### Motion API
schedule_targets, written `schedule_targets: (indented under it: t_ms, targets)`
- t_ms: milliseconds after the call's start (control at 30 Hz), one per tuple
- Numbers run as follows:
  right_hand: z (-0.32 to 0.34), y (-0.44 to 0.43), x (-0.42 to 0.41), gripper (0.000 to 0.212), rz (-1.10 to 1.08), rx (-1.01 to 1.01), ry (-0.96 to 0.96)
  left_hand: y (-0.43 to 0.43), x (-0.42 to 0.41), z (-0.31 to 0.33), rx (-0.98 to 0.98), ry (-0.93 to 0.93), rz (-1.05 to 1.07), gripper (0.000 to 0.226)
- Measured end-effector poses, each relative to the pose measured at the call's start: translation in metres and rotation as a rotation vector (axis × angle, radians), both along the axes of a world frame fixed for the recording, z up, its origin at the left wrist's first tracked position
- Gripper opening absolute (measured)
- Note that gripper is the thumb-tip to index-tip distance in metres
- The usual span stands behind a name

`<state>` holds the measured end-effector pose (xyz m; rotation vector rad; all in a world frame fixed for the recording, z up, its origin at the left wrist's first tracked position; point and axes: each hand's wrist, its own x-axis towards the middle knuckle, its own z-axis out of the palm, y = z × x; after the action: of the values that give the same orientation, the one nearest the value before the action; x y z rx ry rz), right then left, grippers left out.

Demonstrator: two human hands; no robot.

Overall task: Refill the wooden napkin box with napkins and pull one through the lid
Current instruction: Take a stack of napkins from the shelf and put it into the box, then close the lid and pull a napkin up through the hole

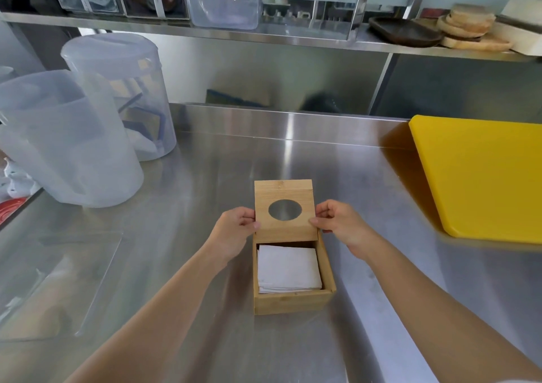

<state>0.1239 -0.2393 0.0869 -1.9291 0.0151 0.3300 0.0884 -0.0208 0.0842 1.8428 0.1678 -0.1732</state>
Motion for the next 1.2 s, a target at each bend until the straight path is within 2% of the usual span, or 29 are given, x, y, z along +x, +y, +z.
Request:
schedule_targets:
  t_ms: [233,367,500,567,667,733,767,867,933,1033,1133,1200]
  targets:
    - [0.001,-0.006,-0.018,0.022,0.062,-0.021,-0.222,0.008,-0.013,-0.01,0.203,-0.248,-0.062,0.014]
    - [-0.003,-0.014,-0.032,0.017,0.09,-0.031,-0.266,0.018,-0.03,-0.013,0.434,-0.428,-0.168,0.004]
    - [-0.005,-0.018,-0.043,0.034,0.17,-0.077,-0.314,0.021,-0.039,-0.008,0.604,-0.607,-0.29,0.014]
    - [-0.004,-0.02,-0.047,0.031,0.199,-0.137,-0.32,0.024,-0.039,-0.005,0.633,-0.584,-0.355,0.024]
    - [0.006,-0.022,-0.047,0.031,0.223,-0.186,-0.294,0.027,-0.039,0.002,0.541,-0.387,-0.379,0.028]
    - [0.016,-0.02,-0.047,0.021,0.188,-0.061,-0.183,0.021,-0.04,0.011,0.426,-0.25,-0.272,0.024]
    - [0.02,-0.017,-0.048,0.017,0.156,0.006,-0.123,0.017,-0.042,0.016,0.334,-0.176,-0.218,0.03]
    - [0.026,-0.009,-0.052,0.041,0.167,0.004,0.028,0.004,-0.052,0.02,0.12,0.025,-0.193,0.058]
    - [0.025,-0.003,-0.06,0.05,0.271,-0.091,0.042,-0.005,-0.063,0.016,0.171,0.073,-0.25,0.067]
    - [0.017,-0.001,-0.071,0.062,0.362,-0.251,-0.013,-0.009,-0.072,0.004,0.373,0.022,-0.3,0.07]
    - [0.004,-0.003,-0.079,0.067,0.46,-0.555,-0.179,-0.008,-0.078,-0.011,0.649,-0.108,-0.318,0.068]
    - [-0.005,-0.003,-0.083,0.064,0.474,-0.678,-0.308,-0.006,-0.081,-0.02,0.743,-0.21,-0.298,0.07]
